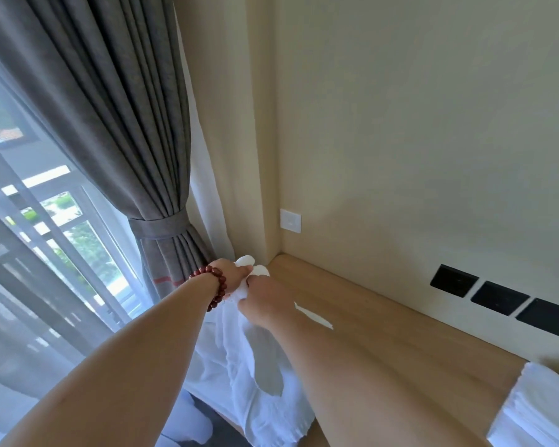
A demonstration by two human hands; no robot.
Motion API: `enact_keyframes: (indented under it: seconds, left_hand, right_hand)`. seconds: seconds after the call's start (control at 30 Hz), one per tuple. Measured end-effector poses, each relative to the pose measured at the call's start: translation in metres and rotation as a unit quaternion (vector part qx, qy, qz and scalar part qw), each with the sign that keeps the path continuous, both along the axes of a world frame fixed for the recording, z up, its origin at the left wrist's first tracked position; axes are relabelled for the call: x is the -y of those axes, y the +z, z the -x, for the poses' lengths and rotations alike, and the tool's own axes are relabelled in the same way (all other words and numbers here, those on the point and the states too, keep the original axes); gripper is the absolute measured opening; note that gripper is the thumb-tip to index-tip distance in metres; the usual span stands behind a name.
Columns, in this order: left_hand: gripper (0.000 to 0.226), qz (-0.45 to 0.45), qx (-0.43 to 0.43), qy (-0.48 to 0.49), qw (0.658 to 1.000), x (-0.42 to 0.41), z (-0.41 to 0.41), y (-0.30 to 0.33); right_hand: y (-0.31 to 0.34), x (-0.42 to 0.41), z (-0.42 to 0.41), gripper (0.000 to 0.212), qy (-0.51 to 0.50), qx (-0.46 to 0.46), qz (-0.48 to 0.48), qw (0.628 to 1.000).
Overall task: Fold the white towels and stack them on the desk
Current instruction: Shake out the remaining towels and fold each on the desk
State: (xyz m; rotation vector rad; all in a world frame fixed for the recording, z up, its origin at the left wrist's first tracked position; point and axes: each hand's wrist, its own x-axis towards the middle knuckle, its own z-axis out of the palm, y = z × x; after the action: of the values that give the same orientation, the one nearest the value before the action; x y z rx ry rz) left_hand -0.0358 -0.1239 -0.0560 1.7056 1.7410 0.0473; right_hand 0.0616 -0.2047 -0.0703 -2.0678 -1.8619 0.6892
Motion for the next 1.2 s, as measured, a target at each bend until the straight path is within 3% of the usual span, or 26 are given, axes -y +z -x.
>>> enact_keyframes:
  seconds: [0.17, 0.3, 0.4, 0.53, 0.67, 0.83, 0.97, 1.07, 1.13, 1.2]
  left_hand:
    - [0.062, 0.009, 0.084, 0.081, 0.993, 0.004, -0.023, 0.022]
    - [0.072, 0.041, 0.237, 0.113, 0.964, 0.007, -0.053, 0.043]
    - [0.070, 0.062, 0.326, 0.093, 0.939, 0.008, -0.075, 0.059]
    - [0.049, 0.059, 0.295, -0.025, 0.953, 0.015, -0.103, 0.069]
    - [0.036, 0.032, 0.299, -0.148, 0.942, 0.030, -0.156, 0.089]
    - [0.037, 0.019, 0.334, -0.249, 0.909, 0.065, -0.223, 0.118]
    - [0.014, -0.076, 0.323, -0.248, 0.910, 0.083, -0.274, 0.139]
    - [0.002, -0.077, 0.351, -0.230, 0.904, 0.104, -0.312, 0.149]
    - [0.013, -0.050, 0.358, -0.238, 0.901, 0.119, -0.332, 0.154]
    - [0.033, -0.005, 0.367, -0.262, 0.892, 0.131, -0.348, 0.159]
  right_hand:
    - [0.027, 0.003, -0.035, 0.025, 0.028, -0.038, -0.007, 0.999]
    - [0.055, 0.004, -0.072, 0.020, -0.070, -0.122, -0.003, 0.990]
    - [0.083, 0.007, -0.109, 0.019, -0.175, -0.225, -0.014, 0.958]
    - [0.117, 0.023, -0.154, 0.015, -0.276, -0.328, -0.026, 0.903]
    - [0.152, 0.049, -0.199, 0.007, -0.288, -0.402, -0.025, 0.869]
    - [0.183, 0.088, -0.260, 0.027, -0.281, -0.416, -0.028, 0.865]
    - [0.198, 0.117, -0.308, 0.047, -0.251, -0.410, -0.011, 0.877]
    - [0.205, 0.142, -0.334, 0.035, -0.258, -0.401, 0.002, 0.879]
    - [0.208, 0.159, -0.352, 0.022, -0.274, -0.403, -0.007, 0.873]
    - [0.209, 0.175, -0.369, 0.023, -0.299, -0.401, -0.020, 0.865]
